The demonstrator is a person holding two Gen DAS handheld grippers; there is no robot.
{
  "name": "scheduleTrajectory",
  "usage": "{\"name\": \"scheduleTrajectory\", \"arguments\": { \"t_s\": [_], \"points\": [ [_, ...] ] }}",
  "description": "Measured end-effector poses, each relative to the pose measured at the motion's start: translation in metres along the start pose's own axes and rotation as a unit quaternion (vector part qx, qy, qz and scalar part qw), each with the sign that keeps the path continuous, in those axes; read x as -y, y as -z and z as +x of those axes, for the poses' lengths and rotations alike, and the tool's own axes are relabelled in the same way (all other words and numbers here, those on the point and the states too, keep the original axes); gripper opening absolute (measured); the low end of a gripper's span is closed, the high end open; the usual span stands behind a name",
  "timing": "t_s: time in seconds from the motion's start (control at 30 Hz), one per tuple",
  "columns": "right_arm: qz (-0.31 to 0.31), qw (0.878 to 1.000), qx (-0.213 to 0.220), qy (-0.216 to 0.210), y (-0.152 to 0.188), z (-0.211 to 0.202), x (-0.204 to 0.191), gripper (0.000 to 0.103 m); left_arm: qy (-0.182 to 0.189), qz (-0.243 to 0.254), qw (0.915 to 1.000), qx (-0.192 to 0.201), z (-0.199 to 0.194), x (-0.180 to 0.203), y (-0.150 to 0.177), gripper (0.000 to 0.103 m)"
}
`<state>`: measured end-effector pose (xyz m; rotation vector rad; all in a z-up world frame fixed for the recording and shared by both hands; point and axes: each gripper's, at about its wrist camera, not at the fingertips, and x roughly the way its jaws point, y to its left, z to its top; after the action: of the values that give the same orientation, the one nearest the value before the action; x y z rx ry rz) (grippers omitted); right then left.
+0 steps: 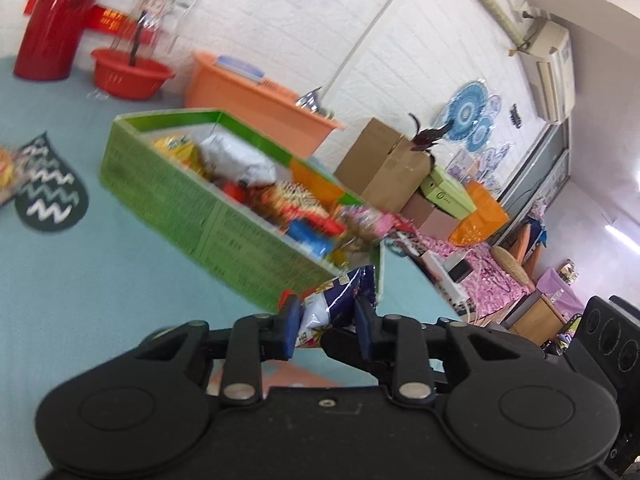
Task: Organize snacks
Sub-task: 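Lower the blue-and-white snack into the box and open both grippers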
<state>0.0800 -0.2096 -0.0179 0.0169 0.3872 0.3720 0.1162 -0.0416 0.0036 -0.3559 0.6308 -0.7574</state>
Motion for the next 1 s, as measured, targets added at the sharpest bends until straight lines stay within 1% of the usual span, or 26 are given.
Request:
{"name": "scheduleTrajectory", "arguments": {
  "t_s": [0.13, 0.3, 0.6, 0.67, 0.7, 0.73, 0.77, 0.8, 0.87, 0.9, 1.0],
  "points": [
    [0.000, 0.999, 0.030, 0.014, -0.011, -0.008, 0.010, 0.043, 0.014, 0.021, 0.9996, 0.010, 0.008, 0.014, -0.018, 0.066],
    [0.005, 0.998, 0.053, 0.035, -0.018, -0.010, 0.026, 0.043, 0.030, 0.034, 0.9989, 0.014, 0.027, 0.023, -0.034, 0.066],
    [0.016, 0.996, 0.069, 0.053, -0.026, -0.005, 0.050, 0.043, 0.036, 0.043, 0.9983, 0.014, 0.058, 0.023, -0.052, 0.067],
    [0.017, 0.996, 0.069, 0.057, -0.025, -0.001, 0.053, 0.043, 0.033, 0.045, 0.9984, 0.011, 0.066, 0.019, -0.053, 0.068],
    [0.014, 0.996, 0.068, 0.059, -0.025, 0.003, 0.055, 0.043, 0.030, 0.043, 0.9986, 0.007, 0.069, 0.017, -0.053, 0.073],
    [0.011, 0.996, 0.064, 0.062, -0.023, 0.007, 0.057, 0.045, 0.024, 0.039, 0.9989, 0.004, 0.072, 0.014, -0.051, 0.084],
    [0.010, 0.996, 0.060, 0.069, -0.021, 0.010, 0.058, 0.051, 0.015, 0.035, 0.9993, 0.003, 0.073, 0.012, -0.049, 0.092],
    [0.010, 0.995, 0.057, 0.078, -0.018, 0.013, 0.060, 0.057, 0.008, 0.032, 0.9994, 0.004, 0.073, 0.010, -0.046, 0.103],
    [0.014, 0.994, 0.055, 0.090, -0.014, 0.015, 0.063, 0.090, 0.000, 0.025, 0.9997, 0.005, 0.073, 0.005, -0.042, 0.103],
    [0.015, 0.994, 0.057, 0.091, -0.012, 0.015, 0.063, 0.094, 0.000, 0.022, 0.9997, 0.003, 0.072, 0.003, -0.041, 0.103],
    [0.017, 0.994, 0.052, 0.090, -0.011, 0.015, 0.064, 0.093, -0.004, 0.016, 0.9999, 0.003, 0.069, -0.001, -0.041, 0.103]
  ]
}}
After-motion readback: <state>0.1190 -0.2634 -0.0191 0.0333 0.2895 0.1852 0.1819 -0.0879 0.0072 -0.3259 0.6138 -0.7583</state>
